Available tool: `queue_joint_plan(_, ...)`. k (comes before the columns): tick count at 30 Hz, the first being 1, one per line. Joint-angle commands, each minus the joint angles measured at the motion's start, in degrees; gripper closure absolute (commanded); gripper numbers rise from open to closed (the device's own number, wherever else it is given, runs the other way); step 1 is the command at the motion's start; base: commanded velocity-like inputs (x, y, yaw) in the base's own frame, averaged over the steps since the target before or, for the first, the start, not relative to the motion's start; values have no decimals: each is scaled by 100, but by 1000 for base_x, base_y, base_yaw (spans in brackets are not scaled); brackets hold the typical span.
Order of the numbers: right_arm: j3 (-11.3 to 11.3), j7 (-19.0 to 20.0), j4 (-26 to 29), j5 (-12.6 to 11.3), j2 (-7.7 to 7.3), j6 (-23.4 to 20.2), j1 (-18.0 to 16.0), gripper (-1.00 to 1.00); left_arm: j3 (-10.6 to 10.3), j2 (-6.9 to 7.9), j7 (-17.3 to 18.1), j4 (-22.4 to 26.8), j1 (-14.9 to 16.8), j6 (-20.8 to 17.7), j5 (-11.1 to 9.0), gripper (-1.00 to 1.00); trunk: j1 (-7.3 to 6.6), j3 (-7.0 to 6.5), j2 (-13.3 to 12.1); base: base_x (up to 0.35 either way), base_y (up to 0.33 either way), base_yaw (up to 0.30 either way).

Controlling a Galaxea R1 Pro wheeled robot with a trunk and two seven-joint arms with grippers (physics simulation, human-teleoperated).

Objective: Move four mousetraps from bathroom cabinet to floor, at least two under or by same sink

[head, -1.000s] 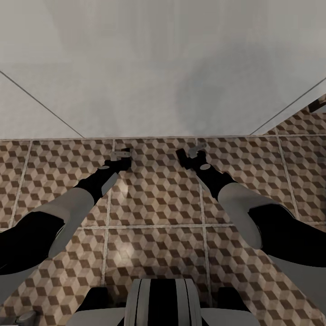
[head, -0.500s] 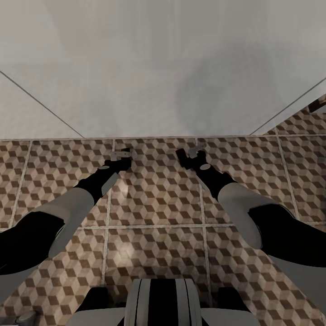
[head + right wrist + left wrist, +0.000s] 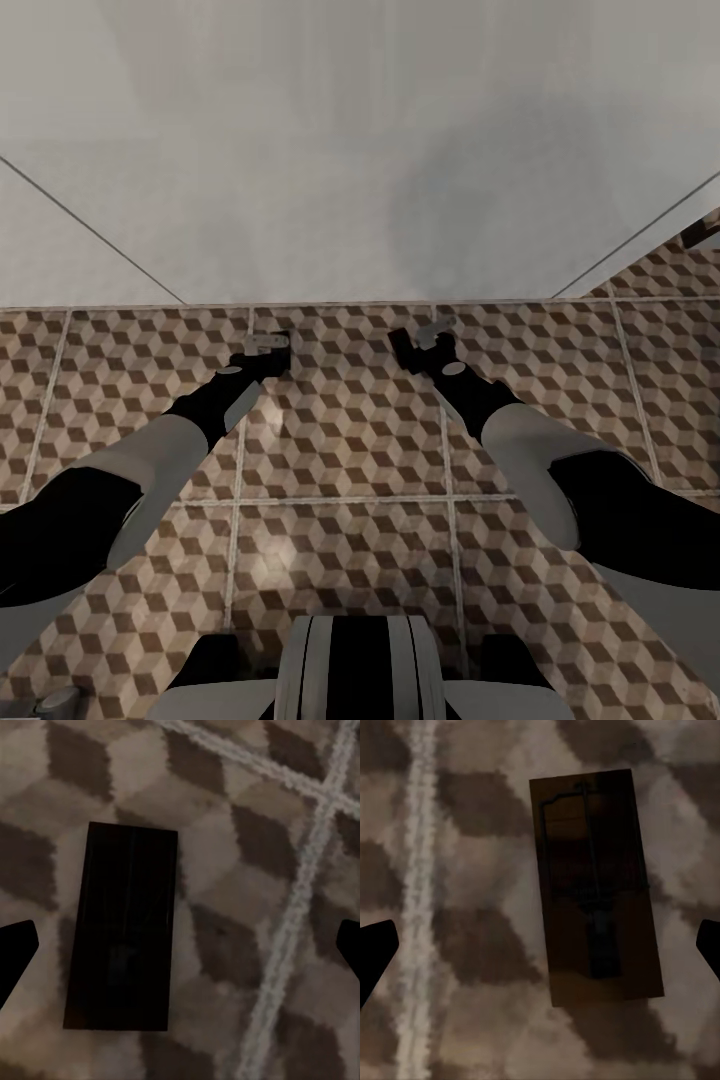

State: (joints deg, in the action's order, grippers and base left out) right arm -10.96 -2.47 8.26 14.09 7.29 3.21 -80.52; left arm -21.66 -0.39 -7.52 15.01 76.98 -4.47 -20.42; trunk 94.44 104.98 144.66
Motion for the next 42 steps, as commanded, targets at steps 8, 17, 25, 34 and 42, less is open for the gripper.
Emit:
queue_joint_plan(8, -20, -26, -9, 33, 0, 13, -3, -100, -49, 4, -39, 11, 1, -28, -49, -100, -1, 3, 1, 0, 0, 0)
queue_joint_plan(17, -20, -26, -9, 33, -6, 13, -1, -100, -49, 4, -39, 11, 1, -28, -50, -100, -1, 3, 1, -150, 0, 0)
queue_joint_plan(25, -20, -26, -10, 33, -6, 13, -1, -100, -49, 4, -39, 11, 1, -28, -50, -100, -1, 3, 1, -315, 0, 0)
queue_joint_plan(34, -20, -26, -11, 33, -8, 13, -1, -100, -49, 4, -39, 11, 1, -28, -50, -100, -1, 3, 1, -332, 0, 0)
queue_joint_plan(42, -20, -26, -9, 33, -9, 13, -2, -100, -49, 4, -39, 11, 1, -28, -50, -100, -1, 3, 1, -334, 0, 0)
